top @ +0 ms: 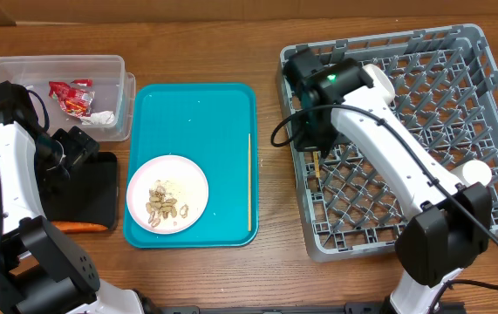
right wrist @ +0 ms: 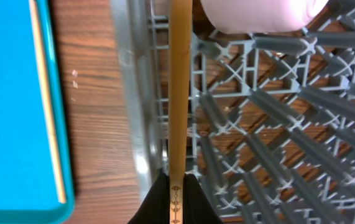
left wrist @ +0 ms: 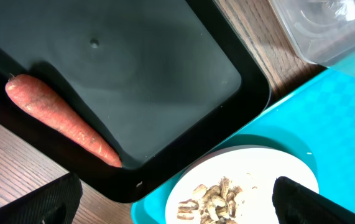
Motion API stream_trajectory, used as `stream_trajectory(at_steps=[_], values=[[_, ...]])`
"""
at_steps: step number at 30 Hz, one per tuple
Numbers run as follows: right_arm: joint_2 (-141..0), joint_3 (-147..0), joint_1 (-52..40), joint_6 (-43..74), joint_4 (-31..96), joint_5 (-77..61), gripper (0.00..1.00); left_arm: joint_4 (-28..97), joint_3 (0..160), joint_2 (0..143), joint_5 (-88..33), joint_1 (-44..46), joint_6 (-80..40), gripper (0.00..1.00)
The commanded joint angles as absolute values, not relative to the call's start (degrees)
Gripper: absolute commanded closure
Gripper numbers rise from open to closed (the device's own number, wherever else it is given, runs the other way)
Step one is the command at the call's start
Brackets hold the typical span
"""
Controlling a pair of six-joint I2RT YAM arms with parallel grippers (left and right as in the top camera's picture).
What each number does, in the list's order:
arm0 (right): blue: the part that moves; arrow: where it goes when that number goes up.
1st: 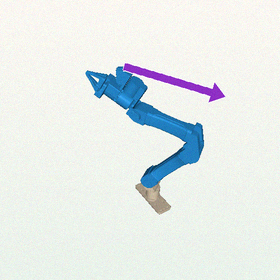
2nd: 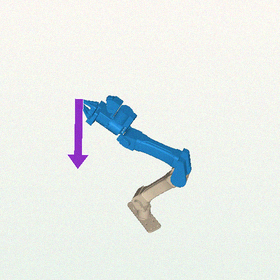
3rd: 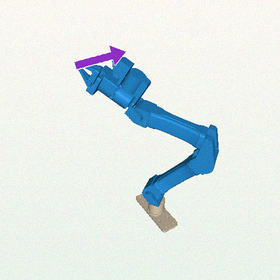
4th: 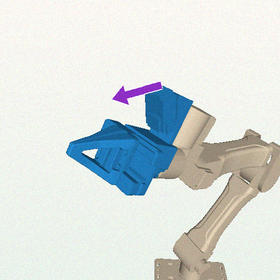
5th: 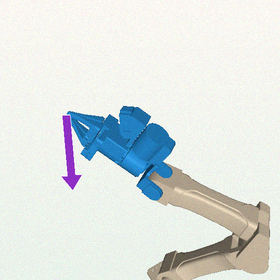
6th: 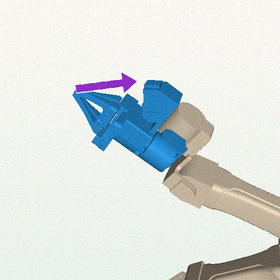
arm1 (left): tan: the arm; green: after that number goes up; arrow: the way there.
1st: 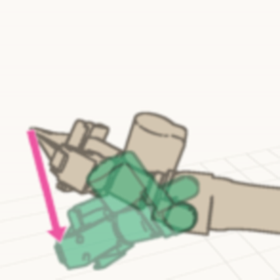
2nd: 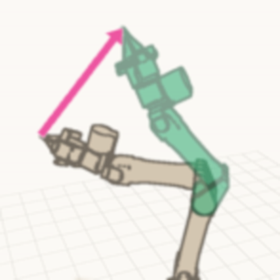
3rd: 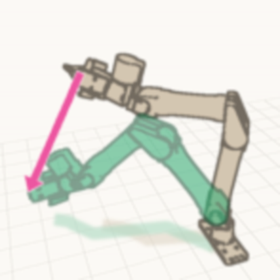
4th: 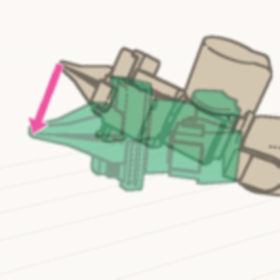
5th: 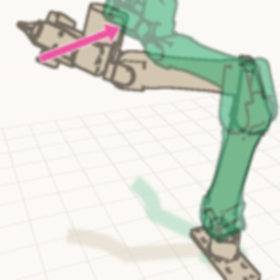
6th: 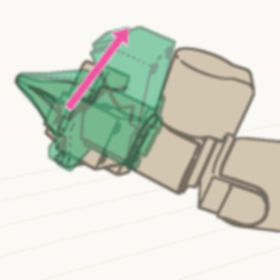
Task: Sort waste into correct bins and load items into the dishwasher
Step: 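Grasp the wooden chopsticks with the right gripper and lower them into the rack, then grasp the second chopstick with the right gripper and place it in the rack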
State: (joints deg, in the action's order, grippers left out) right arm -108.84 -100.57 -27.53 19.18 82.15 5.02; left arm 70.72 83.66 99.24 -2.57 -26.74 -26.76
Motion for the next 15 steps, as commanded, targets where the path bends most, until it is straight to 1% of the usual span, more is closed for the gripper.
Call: stream_trajectory(at_steps=[1,4,7,11,12,13,15], values=[[-108.5,-97.9,-25.8,9.7,82.2,2.2,0.96,70.5,84.5,98.0,-1.9,-27.1,-25.9,0.00],[-108.5,-95.1,-25.6,4.3,82.0,-1.0,0.96,70.5,84.5,98.0,-1.9,-27.1,-25.9,0.00],[-108.5,-91.7,-25.6,4.7,80.1,-1.1,0.96,70.5,84.4,98.0,-1.9,-27.1,-25.9,0.00],[-108.5,-87.8,-25.6,5.1,78.3,-4.6,0.96,70.4,84.5,98.0,-1.9,-27.1,-25.9,0.00],[-108.5,-87.6,-25.6,5.5,78.4,-4.6,0.91,70.3,84.4,98.0,-1.9,-27.1,-25.9,0.00],[-108.4,-87.6,-25.6,6.0,78.6,-4.6,0.79,70.3,84.5,98.0,-1.9,-27.1,-25.9,0.00],[-107.7,-88.3,-25.6,7.2,78.6,-4.2,0.65,70.3,84.4,98.0,-1.9,-27.1,-25.9,0.00]])
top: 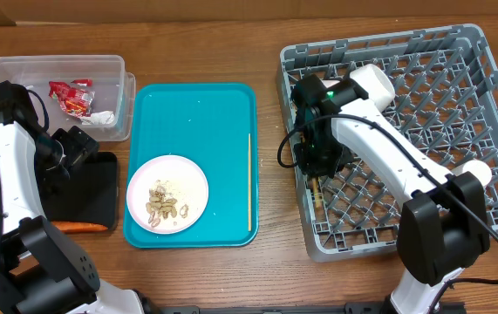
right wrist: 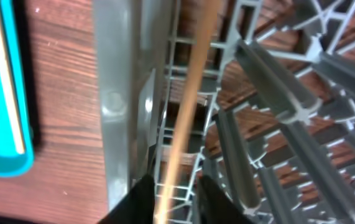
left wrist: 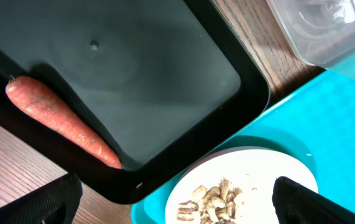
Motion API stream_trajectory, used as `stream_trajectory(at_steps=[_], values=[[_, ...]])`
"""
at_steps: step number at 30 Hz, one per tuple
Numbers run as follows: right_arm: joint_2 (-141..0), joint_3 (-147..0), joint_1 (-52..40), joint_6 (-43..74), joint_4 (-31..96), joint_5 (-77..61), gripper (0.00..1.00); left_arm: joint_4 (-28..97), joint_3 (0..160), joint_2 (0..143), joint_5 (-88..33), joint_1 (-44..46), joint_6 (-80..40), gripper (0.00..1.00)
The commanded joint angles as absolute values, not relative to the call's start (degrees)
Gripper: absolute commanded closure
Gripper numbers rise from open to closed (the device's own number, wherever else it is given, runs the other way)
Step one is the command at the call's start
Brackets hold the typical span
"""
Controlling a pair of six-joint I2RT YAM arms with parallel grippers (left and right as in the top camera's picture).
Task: Sort waste into correct bins and load items into the dishwasher
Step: 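Grasp the second chopstick with the right gripper and place it in the rack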
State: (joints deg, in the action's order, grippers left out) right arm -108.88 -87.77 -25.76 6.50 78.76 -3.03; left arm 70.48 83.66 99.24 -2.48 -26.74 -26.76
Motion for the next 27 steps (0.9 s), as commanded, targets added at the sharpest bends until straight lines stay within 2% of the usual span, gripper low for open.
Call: stream_trajectory(at_steps=[1,5,9,12,13,20,27], values=[[-107.0,-89.4,-25.6,7.7,79.2,-3.6,0.61,70.3,84.5,98.0,-1.9,-27.1,-25.9,0.00],[-104.2,-96.9,-26.1,10.7,82.0,-2.3,0.61,70.3,84.4,98.0,-1.9,-27.1,-25.9,0.00],[-103.5,-98.6,-30.0,11.4,76.1,-10.9,0.62,70.2,84.5,98.0,-1.9,-27.1,-25.9,0.00],[-105.6,-97.0,-36.2,14.9,70.5,-10.6,0.50,70.3,84.4,98.0,-1.9,-27.1,-25.9,0.00],[-106.5,-96.4,-37.7,15.6,69.5,-10.6,0.49,70.3,84.4,98.1,-1.9,-27.1,-25.9,0.00],[-115.7,-93.2,-43.6,29.5,64.7,-4.5,0.49,70.3,84.4,98.1,-1.9,-27.1,-25.9,0.00],[-122.3,-93.1,-45.3,31.8,62.3,-4.6,0.50,70.1,84.4,98.1,-1.9,-27.1,-25.9,0.00]])
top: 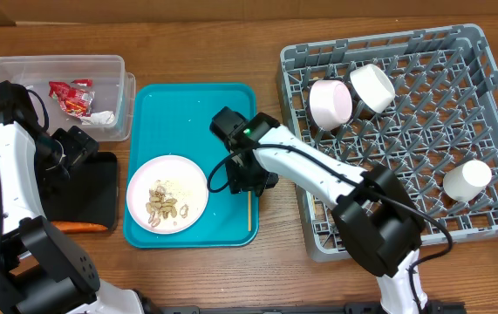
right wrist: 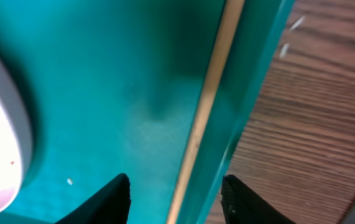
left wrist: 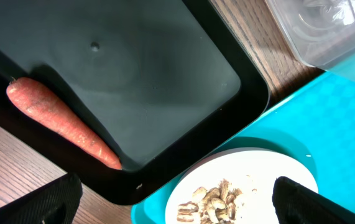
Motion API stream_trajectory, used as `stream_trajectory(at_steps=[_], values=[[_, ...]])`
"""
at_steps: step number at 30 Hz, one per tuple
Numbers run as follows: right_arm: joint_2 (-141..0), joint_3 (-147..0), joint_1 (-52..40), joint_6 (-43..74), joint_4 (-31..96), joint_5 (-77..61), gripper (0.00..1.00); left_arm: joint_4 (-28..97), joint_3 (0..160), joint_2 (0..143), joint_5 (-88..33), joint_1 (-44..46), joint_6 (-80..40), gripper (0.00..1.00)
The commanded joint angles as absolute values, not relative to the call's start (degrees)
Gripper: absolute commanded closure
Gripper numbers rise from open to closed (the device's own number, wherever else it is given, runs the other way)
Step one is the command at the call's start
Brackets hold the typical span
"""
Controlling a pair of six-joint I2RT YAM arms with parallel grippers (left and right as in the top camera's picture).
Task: Sort waste into correct bins and load items into the dishwasher
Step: 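Grasp the second chopstick with the right gripper and place it in the rack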
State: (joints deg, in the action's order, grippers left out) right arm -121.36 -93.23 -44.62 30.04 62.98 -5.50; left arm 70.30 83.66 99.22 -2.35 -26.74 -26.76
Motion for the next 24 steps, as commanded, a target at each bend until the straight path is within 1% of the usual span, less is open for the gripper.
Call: stream_trajectory(at_steps=[1,6,10,11,12,13,15,16,17,21,22,24], values=[[-122.9,-92.9,-45.6,32.1,62.0,-4.5,0.50,70.1,84.4,98.1,-1.9,-27.0,-25.9,0.00],[-124.5,-91.5,-45.7,33.1,60.7,-4.6,0.50,70.1,84.4,98.1,-1.9,-27.0,-25.9,0.00],[-124.6,-88.7,-45.7,33.7,58.1,-4.5,0.56,70.1,84.4,98.1,-1.9,-27.0,-25.9,0.00],[-124.6,-88.4,-45.7,34.2,57.9,-4.5,0.58,70.1,84.4,98.1,-1.9,-27.0,-25.9,0.00],[-124.6,-88.3,-45.7,34.4,57.8,-4.5,0.63,70.1,84.4,98.1,-1.9,-27.0,-25.9,0.00],[-124.6,-88.2,-45.7,34.6,57.5,-4.3,0.64,70.1,84.4,98.1,-1.9,-27.0,-25.9,0.00],[-124.6,-88.2,-45.7,34.6,57.1,-4.3,0.69,70.1,84.4,98.1,-1.9,-27.0,-25.9,0.00],[-124.6,-88.2,-45.7,34.6,56.9,-4.3,0.80,70.1,84.4,98.1,-1.9,-27.0,-25.9,0.00],[-124.6,-88.2,-45.7,34.6,56.8,-4.3,0.85,70.1,84.4,98.1,-1.9,-27.0,-25.9,0.00],[-124.5,-88.2,-45.7,34.5,56.9,-4.4,0.90,70.1,84.4,98.1,-1.9,-27.0,-25.9,0.00],[-124.5,-88.2,-45.6,34.3,57.1,-4.4,0.95,70.1,84.4,98.1,-1.9,-27.0,-25.9,0.00],[-124.2,-89.7,-45.3,34.1,59.0,-4.6,0.96,70.1,84.4,98.1,-1.9,-27.0,-25.9,0.00]])
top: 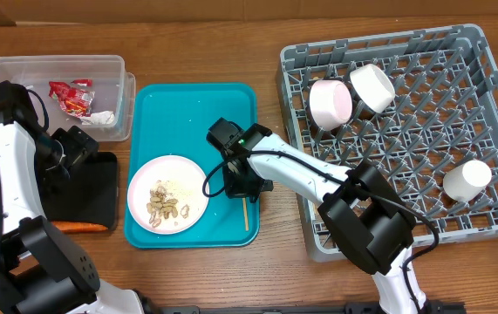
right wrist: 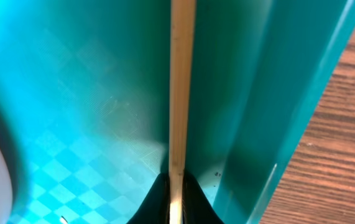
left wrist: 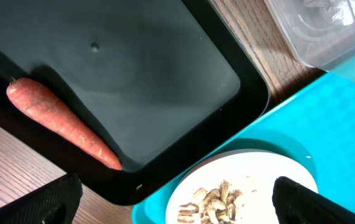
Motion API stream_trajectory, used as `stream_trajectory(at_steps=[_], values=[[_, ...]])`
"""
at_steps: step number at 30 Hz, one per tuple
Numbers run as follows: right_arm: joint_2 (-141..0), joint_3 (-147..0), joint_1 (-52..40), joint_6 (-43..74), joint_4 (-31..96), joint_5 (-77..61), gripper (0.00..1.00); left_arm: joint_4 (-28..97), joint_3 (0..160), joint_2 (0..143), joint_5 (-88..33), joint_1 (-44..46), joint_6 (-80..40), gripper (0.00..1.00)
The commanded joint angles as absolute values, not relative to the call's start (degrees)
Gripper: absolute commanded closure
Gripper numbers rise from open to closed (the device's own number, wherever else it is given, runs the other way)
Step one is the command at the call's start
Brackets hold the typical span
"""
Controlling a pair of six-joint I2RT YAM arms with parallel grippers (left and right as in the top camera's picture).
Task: Sort waste into correct bins and load items into the dishwasher
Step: 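Grasp the second chopstick with the right gripper and place it in the rack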
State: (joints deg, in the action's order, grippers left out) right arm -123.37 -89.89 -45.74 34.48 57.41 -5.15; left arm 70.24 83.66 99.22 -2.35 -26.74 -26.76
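Observation:
A wooden chopstick (right wrist: 182, 81) lies along the right wall of the teal tray (top: 187, 105). My right gripper (right wrist: 177, 194) is shut on it, low on the tray floor. From overhead only the chopstick's near end (top: 246, 215) shows below the right gripper (top: 243, 187). A white plate (top: 167, 194) with peanut shells (left wrist: 211, 199) sits at the tray's front left. My left gripper (left wrist: 177, 205) hangs open above the black bin (left wrist: 133, 74), which holds a carrot (left wrist: 59, 121). Its fingers (left wrist: 40, 199) are wide apart with nothing between them.
A clear bin (top: 57, 65) with red wrappers stands at the back left. The grey dish rack (top: 423, 222) on the right holds a pink cup (top: 330, 103) and two white cups (top: 372, 85), (top: 464, 180). Bare wood separates the tray from the rack.
My right gripper stood open over the chopstick on the tray. It is now lower and shut on that chopstick. The left arm has not moved.
My right gripper first held another chopstick at the rack's left edge. Then it was lower in the rack with the chopstick between loosened fingers. Later it hung open and empty over the tray's chopstick, and now it grips that one. The left gripper stayed open over the black bin.

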Motion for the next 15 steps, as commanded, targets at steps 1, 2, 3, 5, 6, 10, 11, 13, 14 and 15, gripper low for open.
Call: stream_trajectory(at_steps=[1,2,3,5,6,10,11,13,14,15], values=[[-123.7,-91.2,-44.9,33.3,60.8,-4.6,0.96,70.1,84.4,98.1,-1.9,-27.0,-25.9,0.00],[-122.9,-93.0,-44.3,32.2,62.7,-4.5,0.96,70.1,84.4,98.1,-1.9,-27.0,-25.9,0.00],[-121.5,-95.0,-43.5,30.6,64.9,-4.5,0.96,70.1,84.4,98.1,-1.9,-27.0,-25.9,0.00],[-117.2,-99.1,-41.3,27.0,69.8,-4.5,0.96,70.0,84.4,98.1,-1.9,-27.0,-25.9,0.00],[-115.8,-99.7,-40.7,26.0,70.8,-4.5,0.96,70.0,84.4,98.1,-1.9,-27.0,-25.9,0.00],[-107.7,-100.3,-36.6,20.1,75.4,-2.9,0.96,70.0,84.4,98.1,-1.9,-27.0,-25.9,0.00],[-105.9,-100.3,-34.5,19.0,77.7,-1.1,0.96,70.0,84.4,98.1,-1.9,-27.0,-25.9,0.00],[-105.1,-100.2,-31.1,17.0,81.2,0.8,0.96,70.1,84.4,98.1,-1.9,-27.0,-25.9,0.00],[-105.1,-99.8,-29.2,15.1,82.5,0.4,0.96,70.1,84.4,98.1,-1.9,-27.0,-25.9,0.00],[-105.1,-98.6,-27.7,13.3,82.6,-0.2,0.96,70.1,84.4,98.1,-1.9,-27.0,-25.9,0.00]])
